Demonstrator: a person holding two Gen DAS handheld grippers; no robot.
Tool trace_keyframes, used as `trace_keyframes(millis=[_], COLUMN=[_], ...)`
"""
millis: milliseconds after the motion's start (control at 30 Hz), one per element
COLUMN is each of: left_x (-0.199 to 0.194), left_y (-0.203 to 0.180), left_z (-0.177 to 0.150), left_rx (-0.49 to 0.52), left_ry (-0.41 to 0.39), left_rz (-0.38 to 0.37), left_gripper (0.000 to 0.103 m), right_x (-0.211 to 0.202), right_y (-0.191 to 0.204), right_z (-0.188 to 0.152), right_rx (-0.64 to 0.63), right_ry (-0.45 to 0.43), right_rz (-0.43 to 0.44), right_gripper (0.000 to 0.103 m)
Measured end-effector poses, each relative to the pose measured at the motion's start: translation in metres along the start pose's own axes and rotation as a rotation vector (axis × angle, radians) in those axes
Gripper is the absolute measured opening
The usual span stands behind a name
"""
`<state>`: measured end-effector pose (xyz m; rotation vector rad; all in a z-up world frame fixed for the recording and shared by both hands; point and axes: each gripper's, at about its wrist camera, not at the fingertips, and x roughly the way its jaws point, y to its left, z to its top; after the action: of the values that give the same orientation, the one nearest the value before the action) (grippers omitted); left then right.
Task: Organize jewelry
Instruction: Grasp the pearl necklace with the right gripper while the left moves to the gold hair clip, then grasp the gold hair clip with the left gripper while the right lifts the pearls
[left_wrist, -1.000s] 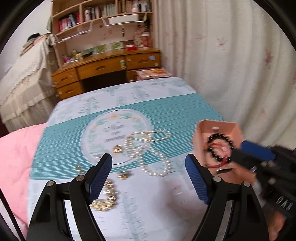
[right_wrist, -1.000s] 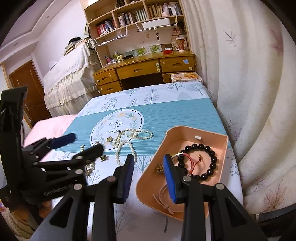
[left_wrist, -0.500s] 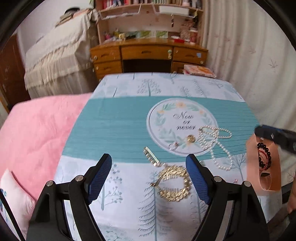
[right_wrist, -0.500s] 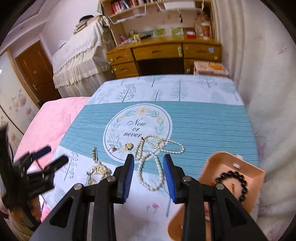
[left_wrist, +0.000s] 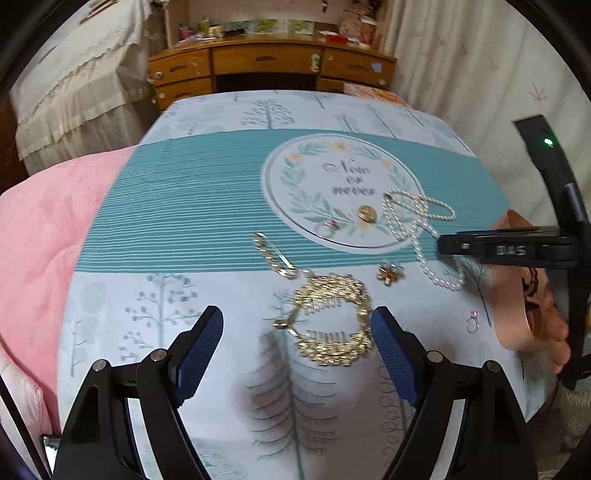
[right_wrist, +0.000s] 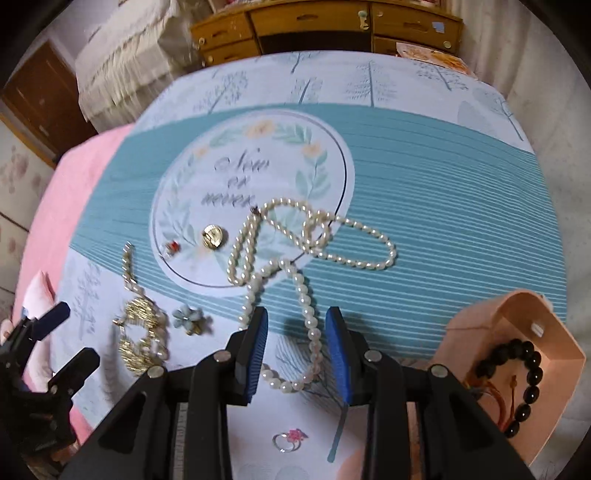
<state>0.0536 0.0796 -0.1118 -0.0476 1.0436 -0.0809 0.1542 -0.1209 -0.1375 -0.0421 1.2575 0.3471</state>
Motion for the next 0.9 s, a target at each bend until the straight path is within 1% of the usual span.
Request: trace_keyframes(millis=[33, 100, 167, 233, 267, 333, 367, 433, 500, 567, 633, 667, 700, 767, 800, 833, 900], left_x=[0.002, 0.007, 0.01, 0.016, 0.019, 0.025, 0.027, 0.033, 0.037, 0.041, 0.044, 0.044, 0.045, 0.044, 0.043, 0.042, 0.04], left_y=[-0.004, -0.013, -0.019, -0.023, -0.024, -0.027, -0.028, -0.03, -0.032, -0.034, -0.036, -0.037, -0.038, -0.04, -0.041, -0.041, -0.042], left_z=[0.0, 0.0, 0.0, 0.001, 0.002, 0.002, 0.003, 0.003, 0.003, 0.004, 0.004, 0.004, 0.004, 0.005, 0.005, 0.006, 0.006], left_rx=[0.011, 0.038, 0.054, 0.064, 0.066, 0.068, 0.07, 0.072, 0.077, 0.081, 0.085, 0.086, 0.086, 0.093, 0.097, 0.1, 0.098], left_ry=[0.004, 0.008, 0.015, 0.033, 0.041, 0.06, 0.067, 0.08, 0.093, 0.102, 0.11, 0.11, 0.112, 0.108, 0.104, 0.099, 0.093], left_rz=[-0.006, -0.012, -0.012, -0.024, -0.029, -0.035, -0.037, -0.04, -0.043, -0.049, -0.049, -0.057, -0.063, -0.055, -0.046, -0.03, -0.025], left_gripper=[0.081, 0.08, 0.077, 0.067, 0.064, 0.054, 0.052, 0.043, 0.037, 0.033, 0.022, 0.018, 0.012, 0.01, 0.007, 0.007, 0.006], right_x=[0.001, 0.002, 0.001, 0.0, -0.002, -0.004, -0.004, -0.004, -0.002, -0.003, -0.007, -0.008, -0.012, -0.02, -0.024, -0.03, -0.04], right_y=[0.0, 0.003, 0.003, 0.002, 0.002, 0.0, 0.0, -0.001, -0.001, -0.002, -0.003, -0.003, -0.003, -0.003, -0.004, -0.004, -0.004], right_z=[-0.001, -0.003, -0.004, -0.006, -0.007, -0.01, -0.012, -0.013, -0.012, -0.013, -0.014, -0.014, -0.014, -0.015, -0.015, -0.016, -0.018], right_rx=[-0.008, -0.032, -0.04, -0.04, -0.037, -0.036, -0.035, -0.032, -0.025, -0.018, -0.014, -0.012, -0.007, -0.005, -0.005, -0.005, -0.001], right_ry=[-0.001, -0.014, -0.019, -0.025, -0.027, -0.031, -0.034, -0.036, -0.037, -0.039, -0.053, -0.059, -0.069, -0.092, -0.102, -0.118, -0.143], right_rz=[-0.008, -0.032, -0.038, -0.033, -0.025, -0.017, -0.011, 0.0, 0.015, 0.029, 0.04, 0.046, 0.055, 0.07, 0.075, 0.083, 0.098], right_gripper=[0.032, 0.023, 0.013, 0.009, 0.009, 0.008, 0.008, 0.008, 0.008, 0.008, 0.008, 0.008, 0.008, 0.008, 0.008, 0.008, 0.008])
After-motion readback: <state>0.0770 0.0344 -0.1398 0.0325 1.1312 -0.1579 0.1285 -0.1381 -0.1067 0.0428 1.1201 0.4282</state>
